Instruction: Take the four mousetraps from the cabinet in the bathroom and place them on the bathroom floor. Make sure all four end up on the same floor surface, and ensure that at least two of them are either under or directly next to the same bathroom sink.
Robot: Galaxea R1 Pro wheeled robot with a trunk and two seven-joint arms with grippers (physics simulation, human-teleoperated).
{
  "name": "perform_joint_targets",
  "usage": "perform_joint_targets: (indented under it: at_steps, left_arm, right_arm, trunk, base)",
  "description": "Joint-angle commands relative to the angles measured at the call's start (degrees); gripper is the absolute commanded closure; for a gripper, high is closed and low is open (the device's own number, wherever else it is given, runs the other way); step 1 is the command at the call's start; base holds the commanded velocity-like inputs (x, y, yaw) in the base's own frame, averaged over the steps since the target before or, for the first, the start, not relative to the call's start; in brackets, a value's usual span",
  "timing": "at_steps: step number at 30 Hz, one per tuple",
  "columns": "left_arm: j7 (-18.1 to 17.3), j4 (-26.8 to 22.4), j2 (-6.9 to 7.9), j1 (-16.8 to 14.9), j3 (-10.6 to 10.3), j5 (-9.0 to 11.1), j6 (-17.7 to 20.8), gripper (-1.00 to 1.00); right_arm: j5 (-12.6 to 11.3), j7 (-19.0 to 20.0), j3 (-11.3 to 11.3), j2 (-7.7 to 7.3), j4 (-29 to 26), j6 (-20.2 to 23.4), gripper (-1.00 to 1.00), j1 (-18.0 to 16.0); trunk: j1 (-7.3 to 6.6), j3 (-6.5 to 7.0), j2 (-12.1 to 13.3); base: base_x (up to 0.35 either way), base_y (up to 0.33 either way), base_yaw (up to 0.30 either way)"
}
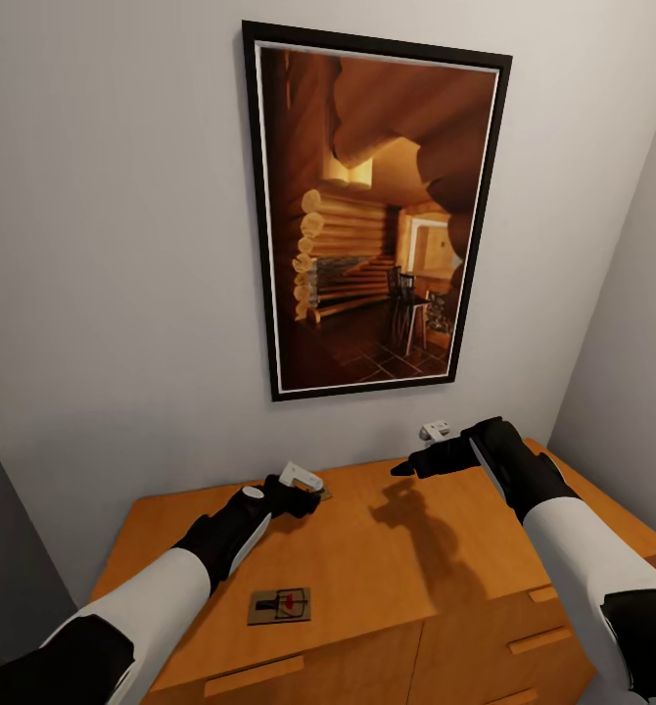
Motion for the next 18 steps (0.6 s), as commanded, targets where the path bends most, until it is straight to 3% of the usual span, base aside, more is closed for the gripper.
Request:
perform_joint_targets:
  at_steps: [1,9,18]
  left_arm:
    - [-0.08,-0.06,0.0,-0.05,-0.16,0.18,0.32,-1.0]
    - [-0.12,0.06,-1.17,-0.05,-0.18,0.18,0.32,-1.0]
    - [-0.11,0.09,-1.47,-0.05,-0.17,0.15,0.31,-1.0]
  right_arm:
    - [0.61,0.46,0.11,-0.04,-0.07,0.04,-1.0,-0.05]
    - [0.51,0.28,0.11,-0.04,-0.03,0.04,-1.0,-0.05]
    - [0.48,0.25,0.11,-0.04,-0.02,0.04,-1.0,-0.05]
  trunk:
    - [0.01,-0.09,-0.07]
    - [0.01,-0.09,-0.07]
    - [0.01,-0.09,-0.07]
  base:
    - [0.0,0.0,0.0]
    - [0.0,0.0,0.0]
    - [0.0,0.0,0.0]
